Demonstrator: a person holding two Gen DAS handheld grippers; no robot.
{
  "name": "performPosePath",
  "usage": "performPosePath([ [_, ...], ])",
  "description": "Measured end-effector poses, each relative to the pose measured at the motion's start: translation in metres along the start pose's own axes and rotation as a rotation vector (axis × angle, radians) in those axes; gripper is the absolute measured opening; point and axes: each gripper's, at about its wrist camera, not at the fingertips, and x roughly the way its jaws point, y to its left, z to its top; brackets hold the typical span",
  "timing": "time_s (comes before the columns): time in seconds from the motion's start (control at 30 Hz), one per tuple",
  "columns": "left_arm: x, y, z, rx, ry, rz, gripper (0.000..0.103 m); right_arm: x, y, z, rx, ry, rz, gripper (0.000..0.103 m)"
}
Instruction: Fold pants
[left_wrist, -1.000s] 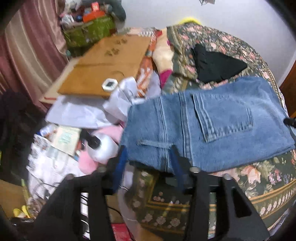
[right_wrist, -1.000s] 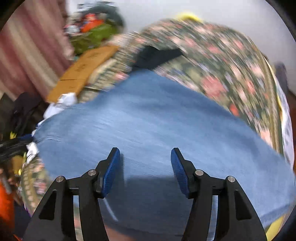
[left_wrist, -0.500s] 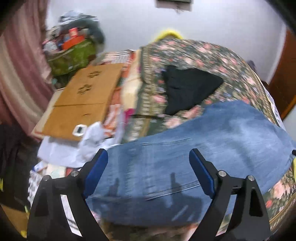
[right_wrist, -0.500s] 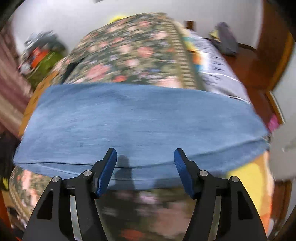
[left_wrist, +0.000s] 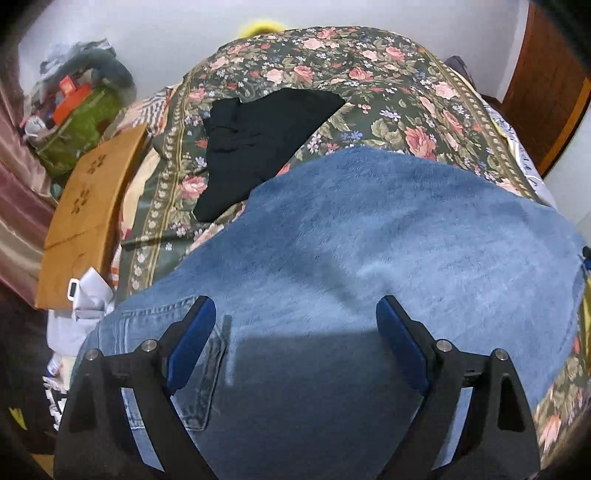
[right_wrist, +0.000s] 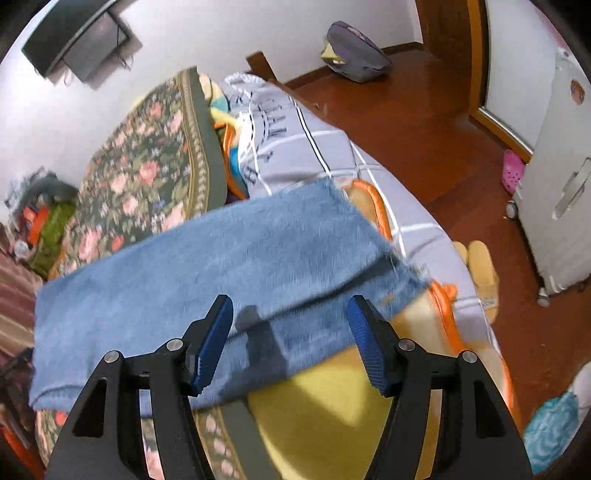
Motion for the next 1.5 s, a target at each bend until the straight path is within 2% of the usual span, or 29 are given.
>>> performPosePath([
  [0.13,-0.002,-0.004,0.006,-0.002,0.016,-0.003,0.09,0.014,-0.007,0.007,0.056,-0.004,0.027,0.06],
  [0.2,-0.006,-0.006,0.006,0.003,0.015,-0.003,0.09,0.019,-0.006,0.012,0.068,-0.003,0.03,0.046],
  [0.23,-0.008,-0.007,0.005,0.007,0.012,-0.003,0.09,0.02,-0.004,0.014,0.063,0.0,0.046,0.043],
  [0.27,-0.012,-0.009,0.005,0.019,0.007,-0.001,0.09,0.02,-0.003,0.016,0.053,0.001,0.048,0.034],
  [0.3,-0.017,-0.011,0.004,0.033,-0.002,-0.006,0.09,0.019,-0.002,0.019,0.041,-0.003,0.049,0.021],
  [0.37,-0.026,-0.015,0.004,0.039,-0.017,-0.041,0.09,0.009,0.001,0.027,0.016,-0.011,0.074,0.006],
  [0.57,-0.05,-0.043,0.005,0.113,-0.06,-0.082,0.09,-0.048,0.002,0.042,-0.047,-0.109,0.112,0.005],
  [0.63,-0.054,-0.055,0.003,0.14,-0.07,-0.102,0.09,-0.049,-0.001,0.037,-0.04,-0.101,0.11,0.005],
  [0.73,-0.052,-0.07,-0.003,0.177,-0.061,-0.109,0.09,-0.029,-0.016,0.02,-0.001,-0.033,0.063,0.006],
  [0.8,-0.049,-0.077,-0.009,0.199,-0.044,-0.107,0.09,-0.017,-0.019,0.008,-0.005,0.016,0.002,0.013],
  [0.83,-0.046,-0.079,-0.012,0.21,-0.032,-0.109,0.09,-0.014,-0.022,0.002,-0.011,0.031,-0.027,0.013],
  [0.93,-0.044,-0.082,-0.022,0.24,-0.013,-0.096,0.09,-0.025,-0.021,-0.011,-0.049,0.018,-0.071,0.018],
  [1.03,-0.048,-0.08,-0.031,0.249,-0.012,-0.098,0.09,-0.045,0.0,-0.019,-0.142,-0.008,-0.082,0.025],
  [1.1,-0.054,-0.08,-0.037,0.253,-0.024,-0.101,0.09,-0.057,0.025,-0.025,-0.242,-0.025,-0.056,0.034],
  [1.27,-0.067,-0.081,-0.052,0.277,-0.044,-0.099,0.09,-0.07,0.098,-0.046,-0.479,-0.043,0.08,0.043],
  [1.4,-0.068,-0.085,-0.063,0.299,-0.045,-0.089,0.09,-0.061,0.153,-0.067,-0.61,-0.002,0.215,0.043],
  [1.5,-0.067,-0.088,-0.065,0.32,-0.06,-0.077,0.09,-0.048,0.185,-0.086,-0.703,0.042,0.265,0.043],
])
